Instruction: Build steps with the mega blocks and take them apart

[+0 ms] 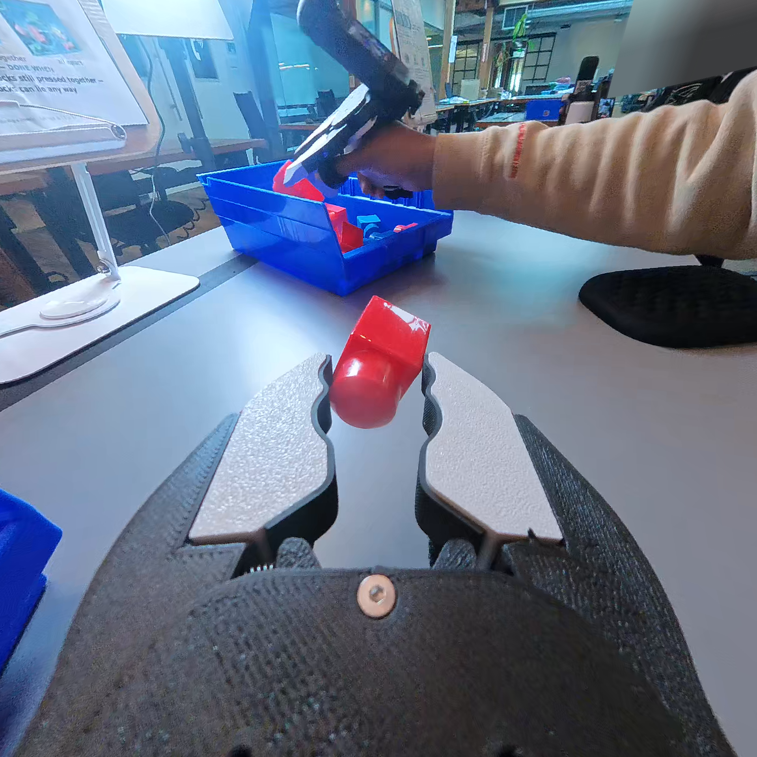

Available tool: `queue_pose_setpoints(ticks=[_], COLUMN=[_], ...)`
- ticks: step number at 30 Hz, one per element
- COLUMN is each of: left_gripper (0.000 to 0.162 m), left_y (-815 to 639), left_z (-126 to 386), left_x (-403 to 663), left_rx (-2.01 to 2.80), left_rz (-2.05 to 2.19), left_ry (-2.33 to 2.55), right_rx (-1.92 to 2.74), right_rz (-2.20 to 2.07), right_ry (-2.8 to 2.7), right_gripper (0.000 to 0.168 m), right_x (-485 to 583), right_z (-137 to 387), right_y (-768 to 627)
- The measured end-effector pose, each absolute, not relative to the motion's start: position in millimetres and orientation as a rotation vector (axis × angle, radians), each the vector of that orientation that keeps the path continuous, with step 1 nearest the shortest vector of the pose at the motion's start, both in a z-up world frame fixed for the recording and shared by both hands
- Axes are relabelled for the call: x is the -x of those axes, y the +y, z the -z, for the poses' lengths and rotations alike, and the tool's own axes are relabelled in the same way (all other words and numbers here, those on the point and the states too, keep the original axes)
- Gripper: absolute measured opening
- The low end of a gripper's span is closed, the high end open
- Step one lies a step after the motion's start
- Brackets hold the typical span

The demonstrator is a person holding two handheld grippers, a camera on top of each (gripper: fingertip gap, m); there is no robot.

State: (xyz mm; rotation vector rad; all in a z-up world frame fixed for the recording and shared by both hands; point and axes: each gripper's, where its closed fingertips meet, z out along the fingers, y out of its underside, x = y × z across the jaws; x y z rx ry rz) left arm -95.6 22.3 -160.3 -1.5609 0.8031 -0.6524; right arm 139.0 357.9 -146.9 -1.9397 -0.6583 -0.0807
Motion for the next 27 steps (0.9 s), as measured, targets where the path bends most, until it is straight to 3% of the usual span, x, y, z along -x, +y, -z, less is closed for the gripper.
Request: queue_pose_setpoints(ticks=[4, 8, 12, 14, 19, 21, 22, 27], left_gripper=[0.042, 0.042, 0.038, 0.037, 0.037, 0.037, 0.037, 0.041], left_y=[24.2, 25.7, 23.7, 21.5, 8.0, 2.6, 0.1, 0.7], left_z=[162.2, 168.0, 170.6, 169.9, 163.6, 160.8, 159.6, 147.8], left_x=[97.2, 96.1, 92.3, 89.8, 76.9, 72.6, 70.7, 73.9], left_rx=[1.569, 1.588, 1.582, 1.567, 1.525, 1.501, 1.491, 1.427], left_rz=[0.649, 0.665, 0.653, 0.635, 0.685, 0.694, 0.697, 0.655], left_ry=[0.802, 0.801, 0.823, 0.842, 0.892, 0.916, 0.928, 0.9], right_rx=[1.804, 1.666, 1.603, 1.578, 1.361, 1.308, 1.299, 1.321], right_rz=[0.02, -0.259, -0.742, -0.947, -0.756, -0.715, -0.712, -0.691], right_ry=[-0.59, -0.651, -1.016, -1.228, -1.688, -1.742, -1.759, -1.731], right_gripper=[0.054, 0.049, 0.047, 0.054, 0.061, 0.052, 0.038, 0.036], right_x=[-133.2, -95.6, -23.0, 6.7, 54.0, 67.5, 71.3, 60.6], right_z=[118.2, 89.8, 97.6, 110.2, 158.7, 168.8, 171.9, 164.3], right_y=[357.6, 303.4, 187.9, 120.9, 22.0, 6.6, 2.3, 14.8])
